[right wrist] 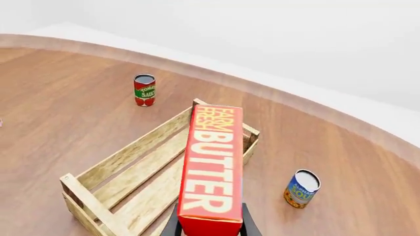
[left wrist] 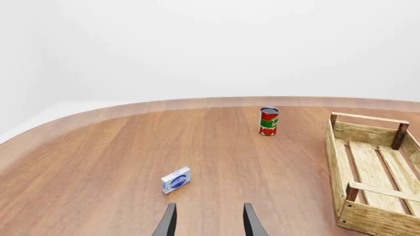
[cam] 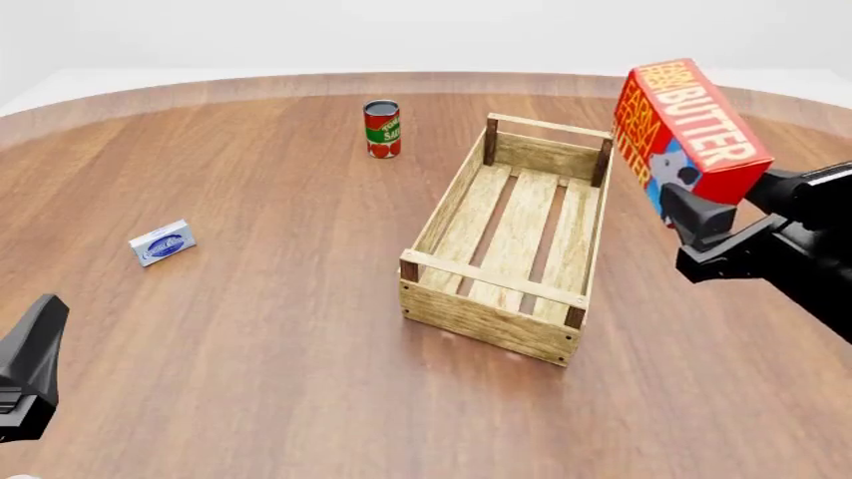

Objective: Pick up the butter and put it in the tray.

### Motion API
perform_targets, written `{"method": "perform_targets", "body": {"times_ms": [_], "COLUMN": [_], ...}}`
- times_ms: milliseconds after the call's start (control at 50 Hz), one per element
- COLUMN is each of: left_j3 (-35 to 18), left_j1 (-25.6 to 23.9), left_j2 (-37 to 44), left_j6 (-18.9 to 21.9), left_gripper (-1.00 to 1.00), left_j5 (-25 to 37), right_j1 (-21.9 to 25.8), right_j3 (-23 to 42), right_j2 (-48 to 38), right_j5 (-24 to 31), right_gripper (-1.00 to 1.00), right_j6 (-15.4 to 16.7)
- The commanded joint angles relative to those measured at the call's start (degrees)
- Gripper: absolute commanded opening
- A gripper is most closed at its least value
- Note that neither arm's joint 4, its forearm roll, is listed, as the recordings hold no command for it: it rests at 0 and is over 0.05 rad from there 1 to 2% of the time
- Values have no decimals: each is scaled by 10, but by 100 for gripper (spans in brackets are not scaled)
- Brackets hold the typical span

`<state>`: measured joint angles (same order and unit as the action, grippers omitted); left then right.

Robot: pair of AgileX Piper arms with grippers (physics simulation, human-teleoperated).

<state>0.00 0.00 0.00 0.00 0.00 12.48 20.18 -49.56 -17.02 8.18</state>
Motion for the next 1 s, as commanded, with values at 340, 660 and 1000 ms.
{"method": "perform_targets", "body": {"times_ms": [340, 660, 1000], "left_j3": [0, 0, 0], "left_j1": [0, 0, 0], "left_j2": [0, 0, 0], "left_j6": [0, 0, 0], "left_gripper": [100, 100, 100], "left_j5": [0, 0, 0], "right_j1": [17, 21, 33], "right_j3": [56, 77, 96], "right_j2": [-140, -210, -278], "right_j5": [-97, -142, -180], "right_gripper": [-100, -100, -100], "right_j6": [-22, -18, -35]}}
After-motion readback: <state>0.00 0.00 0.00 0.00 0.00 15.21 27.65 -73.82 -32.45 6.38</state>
